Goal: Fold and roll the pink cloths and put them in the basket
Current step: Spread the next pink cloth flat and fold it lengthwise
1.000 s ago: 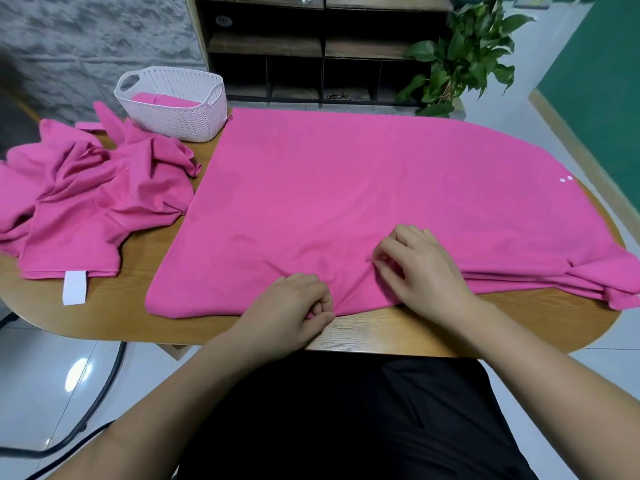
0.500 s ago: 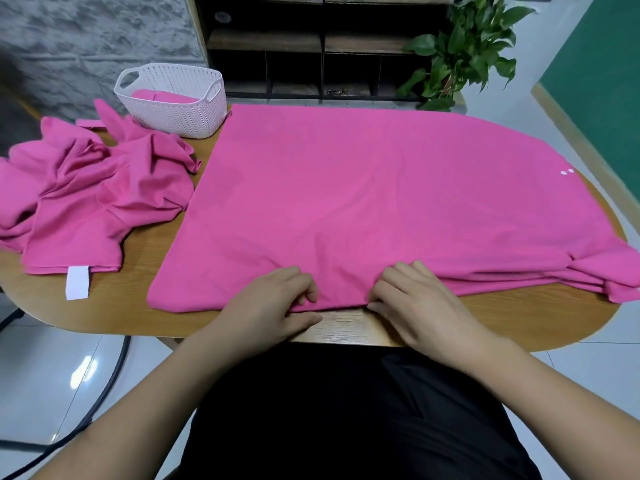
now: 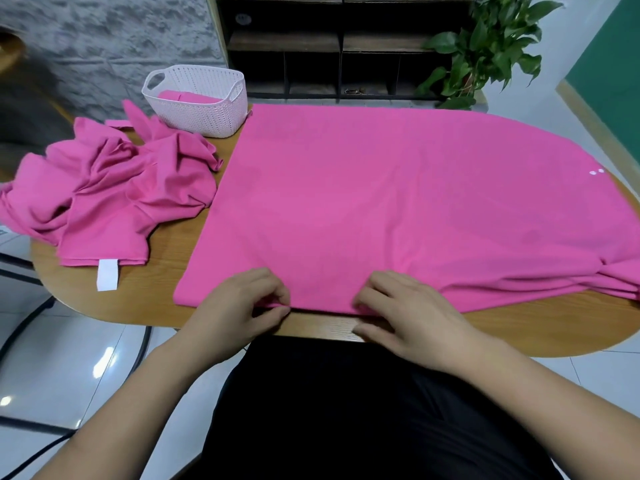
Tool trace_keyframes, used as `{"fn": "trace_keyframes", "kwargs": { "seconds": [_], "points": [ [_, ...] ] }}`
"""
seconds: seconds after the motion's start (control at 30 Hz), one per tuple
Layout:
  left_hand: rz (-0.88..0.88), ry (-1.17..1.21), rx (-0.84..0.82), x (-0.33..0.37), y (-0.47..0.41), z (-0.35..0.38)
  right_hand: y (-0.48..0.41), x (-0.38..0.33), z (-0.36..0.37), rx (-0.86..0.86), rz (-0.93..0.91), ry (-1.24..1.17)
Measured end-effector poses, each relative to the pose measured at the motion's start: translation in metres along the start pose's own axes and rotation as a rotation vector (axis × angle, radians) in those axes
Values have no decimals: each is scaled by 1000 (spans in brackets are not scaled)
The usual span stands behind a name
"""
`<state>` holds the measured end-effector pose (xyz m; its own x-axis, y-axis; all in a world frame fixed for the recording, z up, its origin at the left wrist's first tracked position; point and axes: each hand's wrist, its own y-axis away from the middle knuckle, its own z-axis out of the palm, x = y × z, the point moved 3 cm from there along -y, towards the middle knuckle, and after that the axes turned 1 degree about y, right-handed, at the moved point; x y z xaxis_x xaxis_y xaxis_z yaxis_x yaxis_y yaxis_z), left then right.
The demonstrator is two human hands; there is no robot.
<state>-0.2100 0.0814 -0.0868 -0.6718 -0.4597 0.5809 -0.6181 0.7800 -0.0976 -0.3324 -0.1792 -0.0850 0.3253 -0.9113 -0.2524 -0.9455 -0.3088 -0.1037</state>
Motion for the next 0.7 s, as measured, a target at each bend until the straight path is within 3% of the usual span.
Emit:
{"fn": "trace_keyframes", "kwargs": {
  "seconds": [0.27, 0.5, 0.7],
  "points": [
    [-176, 108, 5, -19, 18, -4, -42, -22, 29, -42, -59, 27],
    [-355, -90, 73, -34, 23, -20, -40, -27, 19, -181, -81, -56],
    [-270, -268, 287, -39, 20, -25, -61, -39, 20, -17, -78, -53]
  ]
}}
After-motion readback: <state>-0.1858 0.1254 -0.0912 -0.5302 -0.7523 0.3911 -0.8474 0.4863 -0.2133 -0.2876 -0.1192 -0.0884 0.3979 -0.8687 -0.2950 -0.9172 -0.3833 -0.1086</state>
